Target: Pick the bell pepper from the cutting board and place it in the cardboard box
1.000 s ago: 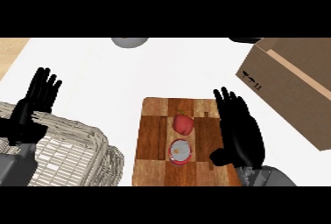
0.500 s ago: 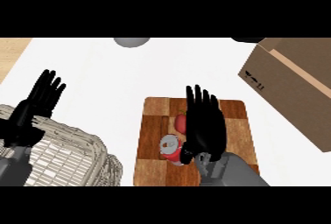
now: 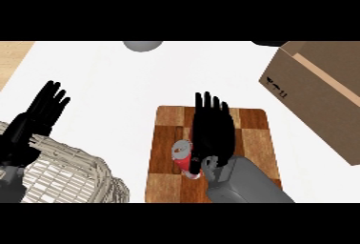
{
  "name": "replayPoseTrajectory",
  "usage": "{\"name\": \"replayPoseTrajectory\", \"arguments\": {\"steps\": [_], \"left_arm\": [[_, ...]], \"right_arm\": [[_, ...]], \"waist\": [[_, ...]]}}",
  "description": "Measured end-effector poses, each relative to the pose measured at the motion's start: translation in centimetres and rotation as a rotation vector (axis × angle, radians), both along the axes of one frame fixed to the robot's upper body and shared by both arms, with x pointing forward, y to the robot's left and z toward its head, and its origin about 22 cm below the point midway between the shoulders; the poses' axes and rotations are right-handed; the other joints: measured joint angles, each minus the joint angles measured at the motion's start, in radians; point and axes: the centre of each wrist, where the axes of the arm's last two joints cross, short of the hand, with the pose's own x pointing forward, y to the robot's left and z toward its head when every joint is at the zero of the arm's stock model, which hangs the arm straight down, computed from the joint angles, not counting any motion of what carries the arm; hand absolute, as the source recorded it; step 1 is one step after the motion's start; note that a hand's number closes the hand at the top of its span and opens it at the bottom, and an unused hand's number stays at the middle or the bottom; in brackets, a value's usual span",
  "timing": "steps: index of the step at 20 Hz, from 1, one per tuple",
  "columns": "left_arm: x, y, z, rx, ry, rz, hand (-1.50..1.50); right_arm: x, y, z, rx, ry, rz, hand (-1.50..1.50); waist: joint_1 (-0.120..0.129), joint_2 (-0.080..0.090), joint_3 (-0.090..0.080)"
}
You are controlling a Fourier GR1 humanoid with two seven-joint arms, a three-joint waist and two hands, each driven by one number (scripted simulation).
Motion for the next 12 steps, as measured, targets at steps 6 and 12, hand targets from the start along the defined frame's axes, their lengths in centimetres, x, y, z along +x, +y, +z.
{"name": "replayPoseTrajectory", "arguments": {"steps": [6,12], "left_arm": [[-0.4,-0.1,0.6,0.020,0.045,-0.008,0.00],[-0.7,0.0,0.8,0.023,0.054,-0.003,0.00]], "right_arm": [[0.7,0.9,0.7,-0.009,-0.008,0.028,-1.50],[0.7,1.9,0.3,-0.041,-0.010,0.062,-1.50]], "waist": [[-0.005,0.002,0.000],[-0.008,0.002,0.002]]}}
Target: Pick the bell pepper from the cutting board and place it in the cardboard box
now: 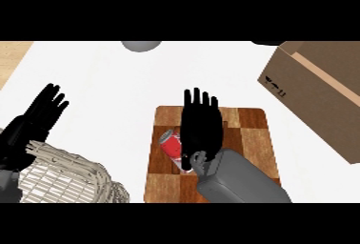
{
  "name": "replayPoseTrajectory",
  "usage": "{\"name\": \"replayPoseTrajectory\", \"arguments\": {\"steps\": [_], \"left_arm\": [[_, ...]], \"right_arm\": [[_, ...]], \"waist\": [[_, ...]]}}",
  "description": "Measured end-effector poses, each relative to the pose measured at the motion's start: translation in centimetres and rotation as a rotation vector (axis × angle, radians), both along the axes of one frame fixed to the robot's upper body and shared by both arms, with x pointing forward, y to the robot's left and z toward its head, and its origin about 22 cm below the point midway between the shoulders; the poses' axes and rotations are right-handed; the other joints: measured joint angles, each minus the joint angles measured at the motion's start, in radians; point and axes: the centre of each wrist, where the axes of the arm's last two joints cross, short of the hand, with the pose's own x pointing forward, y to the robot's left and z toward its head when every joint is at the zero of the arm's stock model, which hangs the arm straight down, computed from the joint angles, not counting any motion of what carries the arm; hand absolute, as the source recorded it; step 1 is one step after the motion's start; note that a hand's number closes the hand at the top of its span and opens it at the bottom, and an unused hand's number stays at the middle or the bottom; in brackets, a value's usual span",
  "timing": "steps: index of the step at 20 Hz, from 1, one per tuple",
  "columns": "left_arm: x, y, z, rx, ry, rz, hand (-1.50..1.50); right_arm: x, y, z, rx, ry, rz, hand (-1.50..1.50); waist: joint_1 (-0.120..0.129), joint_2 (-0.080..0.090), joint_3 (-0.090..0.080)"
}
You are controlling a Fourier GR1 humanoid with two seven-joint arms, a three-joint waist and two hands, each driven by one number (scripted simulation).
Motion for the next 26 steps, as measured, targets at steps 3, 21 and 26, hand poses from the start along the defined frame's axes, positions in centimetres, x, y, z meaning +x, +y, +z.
{"name": "replayPoseTrajectory", "arguments": {"steps": [3,21,26], "left_arm": [[-0.1,0.1,0.1,0.002,0.009,-0.002,0.00],[-0.9,0.7,0.8,0.011,0.005,-0.016,0.00],[-0.9,0.7,0.8,0.019,0.004,-0.022,0.00]], "right_arm": [[0.0,0.3,-0.4,-0.019,0.014,0.002,-1.50],[2.7,0.5,-2.8,-0.092,0.083,-0.066,-1.50],[2.5,0.6,-4.1,-0.105,0.112,-0.072,-1.50]], "waist": [[-0.002,-0.001,0.001],[0.000,0.001,0.002],[-0.003,-0.001,0.007]]}}
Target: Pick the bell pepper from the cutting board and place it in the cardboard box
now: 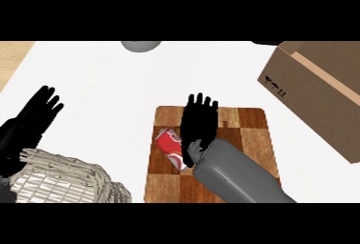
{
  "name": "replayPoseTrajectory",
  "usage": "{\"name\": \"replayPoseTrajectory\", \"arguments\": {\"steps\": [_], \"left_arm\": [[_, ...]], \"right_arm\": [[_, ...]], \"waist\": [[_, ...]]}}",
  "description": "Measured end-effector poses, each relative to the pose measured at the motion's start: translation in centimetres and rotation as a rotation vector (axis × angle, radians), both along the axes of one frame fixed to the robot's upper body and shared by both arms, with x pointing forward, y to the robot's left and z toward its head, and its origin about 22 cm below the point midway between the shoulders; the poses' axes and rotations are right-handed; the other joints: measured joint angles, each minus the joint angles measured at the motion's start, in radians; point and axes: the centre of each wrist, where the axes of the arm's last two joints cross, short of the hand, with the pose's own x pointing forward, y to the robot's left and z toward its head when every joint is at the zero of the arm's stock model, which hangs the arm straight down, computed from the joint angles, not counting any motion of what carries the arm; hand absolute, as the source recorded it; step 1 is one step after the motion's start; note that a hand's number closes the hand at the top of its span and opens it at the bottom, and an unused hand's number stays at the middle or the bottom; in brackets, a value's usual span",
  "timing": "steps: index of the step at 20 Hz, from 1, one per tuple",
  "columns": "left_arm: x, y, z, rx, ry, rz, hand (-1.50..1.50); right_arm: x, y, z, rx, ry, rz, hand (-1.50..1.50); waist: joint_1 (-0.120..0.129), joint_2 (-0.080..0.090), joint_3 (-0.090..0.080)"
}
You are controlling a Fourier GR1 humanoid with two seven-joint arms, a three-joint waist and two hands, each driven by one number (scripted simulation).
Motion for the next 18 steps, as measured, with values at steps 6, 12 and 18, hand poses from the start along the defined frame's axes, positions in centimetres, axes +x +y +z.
{"name": "replayPoseTrajectory", "arguments": {"steps": [6,12,18], "left_arm": [[-0.2,0.0,0.2,0.010,-0.014,0.007,0.00],[-0.5,0.1,0.2,0.019,-0.032,0.016,0.00],[-0.7,0.2,0.2,0.024,-0.057,0.023,0.00]], "right_arm": [[0.6,-0.2,-0.6,-0.003,0.027,-0.019,-1.50],[0.3,-0.5,-1.9,-0.011,0.053,-0.028,-1.50],[0.7,-0.9,-2.5,-0.017,0.053,-0.042,1.50]], "waist": [[0.000,-0.002,0.001],[-0.004,-0.004,0.002],[-0.007,-0.005,0.005]]}}
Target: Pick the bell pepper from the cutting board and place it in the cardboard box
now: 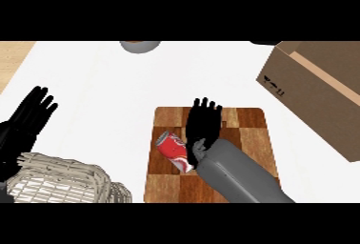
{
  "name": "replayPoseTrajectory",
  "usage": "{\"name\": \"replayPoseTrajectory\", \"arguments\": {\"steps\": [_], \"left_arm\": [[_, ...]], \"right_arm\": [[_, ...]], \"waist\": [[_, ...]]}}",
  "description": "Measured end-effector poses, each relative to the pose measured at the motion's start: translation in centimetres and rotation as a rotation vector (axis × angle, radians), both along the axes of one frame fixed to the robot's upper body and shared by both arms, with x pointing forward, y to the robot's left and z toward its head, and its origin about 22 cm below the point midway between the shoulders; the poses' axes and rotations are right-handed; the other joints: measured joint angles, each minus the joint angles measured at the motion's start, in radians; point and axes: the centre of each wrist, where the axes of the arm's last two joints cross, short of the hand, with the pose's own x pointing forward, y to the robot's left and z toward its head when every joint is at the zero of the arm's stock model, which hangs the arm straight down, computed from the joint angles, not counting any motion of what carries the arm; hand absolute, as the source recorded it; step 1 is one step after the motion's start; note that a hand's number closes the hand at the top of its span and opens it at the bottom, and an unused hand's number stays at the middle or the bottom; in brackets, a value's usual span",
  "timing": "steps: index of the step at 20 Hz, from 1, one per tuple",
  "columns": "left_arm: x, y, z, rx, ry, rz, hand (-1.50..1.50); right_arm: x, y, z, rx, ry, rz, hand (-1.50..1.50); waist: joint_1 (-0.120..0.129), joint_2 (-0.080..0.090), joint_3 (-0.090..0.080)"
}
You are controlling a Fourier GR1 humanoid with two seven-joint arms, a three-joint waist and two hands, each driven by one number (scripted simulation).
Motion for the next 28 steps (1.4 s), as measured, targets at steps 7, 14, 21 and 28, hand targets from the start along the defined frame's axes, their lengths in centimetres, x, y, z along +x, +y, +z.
{"name": "replayPoseTrajectory", "arguments": {"steps": [7,14,21,28], "left_arm": [[0.1,-0.1,0.2,0.001,-0.017,0.011,0.00],[0.0,-0.1,0.5,0.013,-0.046,0.038,0.00],[-0.3,0.1,1.0,-0.003,-0.065,0.090,0.00],[-0.1,-0.2,1.6,-0.014,-0.085,0.114,0.00]], "right_arm": [[0.6,0.3,0.0,-0.027,-0.046,0.048,1.50],[0.7,0.4,-0.1,-0.048,-0.072,0.071,1.50],[1.9,-5.2,-0.3,0.073,-0.039,0.180,1.50],[3.5,-11.4,1.6,0.132,-0.115,0.288,1.50]], "waist": [[0.003,0.002,0.004],[-0.002,0.001,0.006],[-0.015,0.002,0.009],[-0.019,0.000,0.013]]}}
